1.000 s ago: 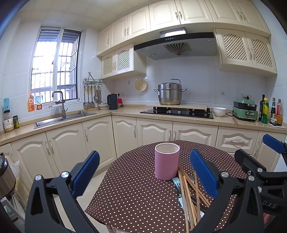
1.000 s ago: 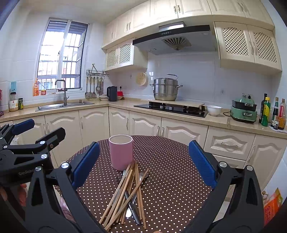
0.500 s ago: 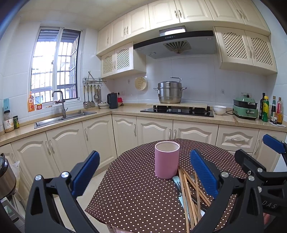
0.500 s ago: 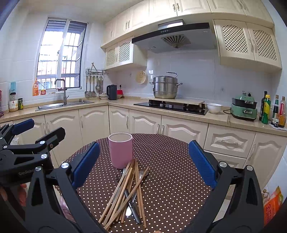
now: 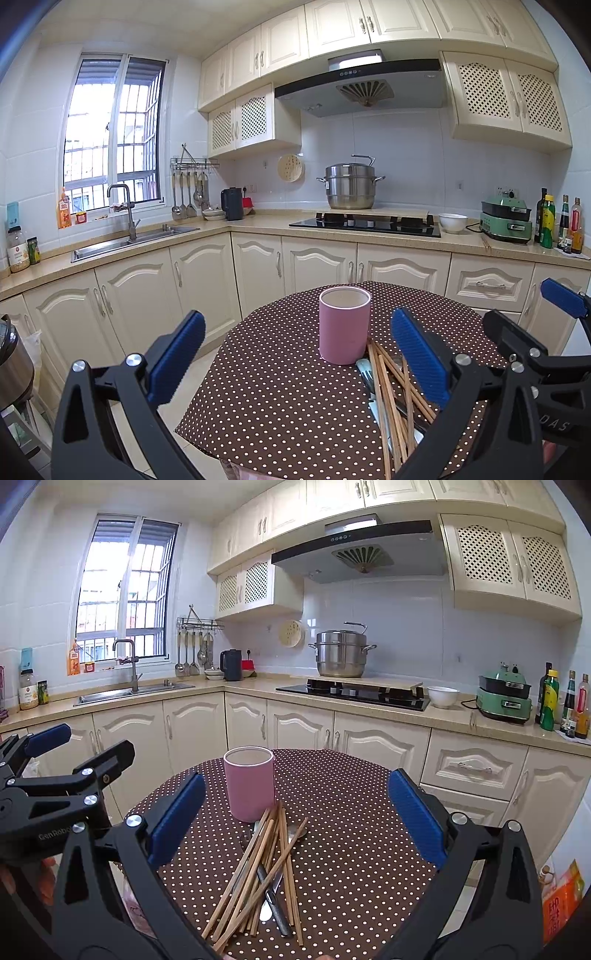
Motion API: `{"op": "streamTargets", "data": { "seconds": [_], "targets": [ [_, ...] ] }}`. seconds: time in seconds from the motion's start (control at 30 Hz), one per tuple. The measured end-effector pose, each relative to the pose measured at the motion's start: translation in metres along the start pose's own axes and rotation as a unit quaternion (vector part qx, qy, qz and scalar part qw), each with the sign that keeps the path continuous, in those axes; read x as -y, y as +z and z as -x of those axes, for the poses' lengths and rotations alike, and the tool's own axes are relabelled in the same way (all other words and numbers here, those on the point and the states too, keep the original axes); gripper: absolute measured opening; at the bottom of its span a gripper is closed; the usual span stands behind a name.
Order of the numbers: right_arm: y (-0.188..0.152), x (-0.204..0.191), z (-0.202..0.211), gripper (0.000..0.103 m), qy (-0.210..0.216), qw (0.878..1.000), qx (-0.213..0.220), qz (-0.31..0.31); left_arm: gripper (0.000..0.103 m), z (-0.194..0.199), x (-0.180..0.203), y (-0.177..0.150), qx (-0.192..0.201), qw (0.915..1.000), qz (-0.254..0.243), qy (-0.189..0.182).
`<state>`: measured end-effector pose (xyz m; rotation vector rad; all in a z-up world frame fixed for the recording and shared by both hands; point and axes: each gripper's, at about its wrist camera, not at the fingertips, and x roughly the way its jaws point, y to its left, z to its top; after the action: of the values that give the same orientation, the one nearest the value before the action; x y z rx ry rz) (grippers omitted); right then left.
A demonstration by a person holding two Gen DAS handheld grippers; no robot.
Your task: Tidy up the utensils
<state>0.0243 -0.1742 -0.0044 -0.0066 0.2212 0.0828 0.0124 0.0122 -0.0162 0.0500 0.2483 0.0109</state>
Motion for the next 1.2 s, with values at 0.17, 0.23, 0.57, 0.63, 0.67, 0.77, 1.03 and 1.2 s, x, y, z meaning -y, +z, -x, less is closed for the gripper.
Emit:
{"op": "streamTargets", "data": {
  "seconds": [0.17, 0.23, 0.57, 0.63, 0.67, 0.77, 1.03, 1.2],
  "targets": [
    [0.0, 0.0, -0.001, 0.097, 0.0, 1.0, -0.003, -0.001, 0.099, -0.002, 0.001, 0.001, -0.002, 1.0, -0.001, 0.0],
    [-0.001, 0.0, -0.002, 0.097, 0.0, 1.0, -0.005, -0.002, 0.099, -0.002, 0.001, 0.0, -0.003, 1.0, -0.002, 0.001],
    [-0.009, 0.004, -0.011, 0.097, -0.001, 1.0, -0.027, -0.003, 0.099, -0.015, 0.007, -0.007, -0.03, 0.9995, -0.012, 0.005],
    [-0.011, 0.006, -0.016, 0.097, 0.001, 0.999, -0.036, -0.005, 0.099, -0.019, 0.008, -0.008, -0.039, 0.9991, -0.013, 0.004],
    [-0.013, 0.007, -0.018, 0.097, 0.003, 0.999, -0.041, -0.006, 0.099, -0.022, 0.009, -0.01, -0.048, 0.9988, -0.013, 0.002],
    [-0.017, 0.01, -0.027, 0.097, 0.007, 0.998, -0.06, -0.007, 0.099, -0.035, 0.011, -0.014, -0.078, 0.9968, -0.016, -0.005],
    [-0.039, 0.025, -0.057, 0.097, 0.001, 0.992, -0.123, -0.012, 0.099, -0.085, 0.006, -0.038, -0.198, 0.9791, -0.011, -0.045],
    [-0.053, 0.036, -0.072, 0.097, -0.004, 0.988, -0.156, -0.014, 0.099, -0.118, -0.01, -0.061, -0.288, 0.953, 0.027, -0.089]
  ]
}}
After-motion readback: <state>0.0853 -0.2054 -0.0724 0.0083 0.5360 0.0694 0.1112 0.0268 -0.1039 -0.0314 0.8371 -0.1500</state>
